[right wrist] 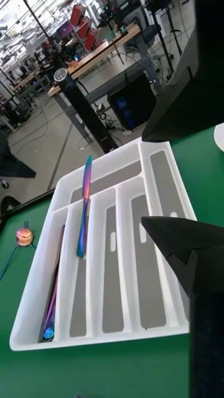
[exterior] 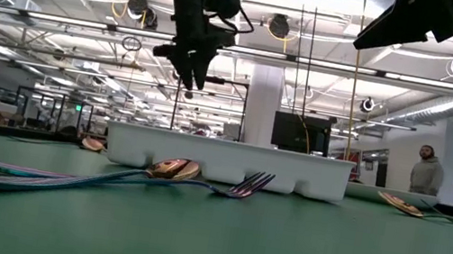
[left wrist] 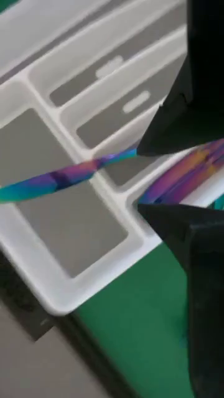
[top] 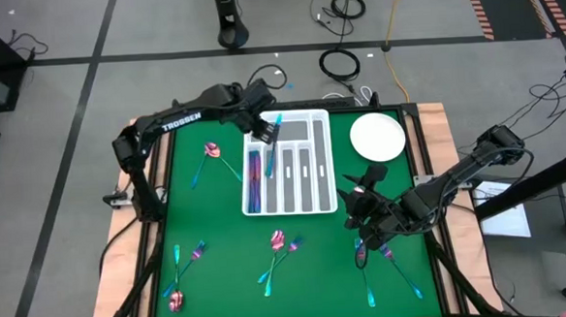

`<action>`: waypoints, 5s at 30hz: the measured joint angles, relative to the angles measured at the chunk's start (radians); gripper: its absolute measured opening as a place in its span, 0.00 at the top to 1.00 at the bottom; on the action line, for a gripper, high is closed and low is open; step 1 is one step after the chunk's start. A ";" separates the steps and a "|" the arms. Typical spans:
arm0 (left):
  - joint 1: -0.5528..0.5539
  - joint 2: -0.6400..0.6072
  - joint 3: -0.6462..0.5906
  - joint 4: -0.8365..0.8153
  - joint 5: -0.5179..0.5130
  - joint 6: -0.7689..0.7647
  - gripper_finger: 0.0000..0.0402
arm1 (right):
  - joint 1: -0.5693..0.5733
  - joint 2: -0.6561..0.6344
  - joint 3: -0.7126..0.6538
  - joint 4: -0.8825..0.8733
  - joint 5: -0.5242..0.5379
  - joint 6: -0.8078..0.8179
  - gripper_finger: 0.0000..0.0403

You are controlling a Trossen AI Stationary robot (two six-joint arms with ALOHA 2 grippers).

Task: Sort silverware
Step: Put the blue table knife into the silverware tray, then adjust the silverware tray

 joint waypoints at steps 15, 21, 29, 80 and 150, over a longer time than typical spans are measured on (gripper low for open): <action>-0.093 0.150 -0.013 0.053 -0.009 -0.021 0.56 | 0.000 0.000 0.000 0.002 0.000 -0.001 0.52; -0.111 0.220 -0.013 0.076 -0.063 -0.019 0.56 | 0.000 0.000 0.000 0.002 0.000 -0.003 0.52; -0.118 0.264 -0.013 0.135 -0.107 -0.001 0.56 | 0.000 0.000 0.000 0.000 0.000 -0.003 0.52; -0.116 0.327 0.095 0.059 -0.006 -0.046 0.89 | 0.000 0.000 0.000 -0.006 0.000 0.000 0.52; -0.144 0.122 -0.167 -0.268 0.092 -0.098 0.66 | -0.007 0.000 0.000 -0.141 -0.201 0.178 0.52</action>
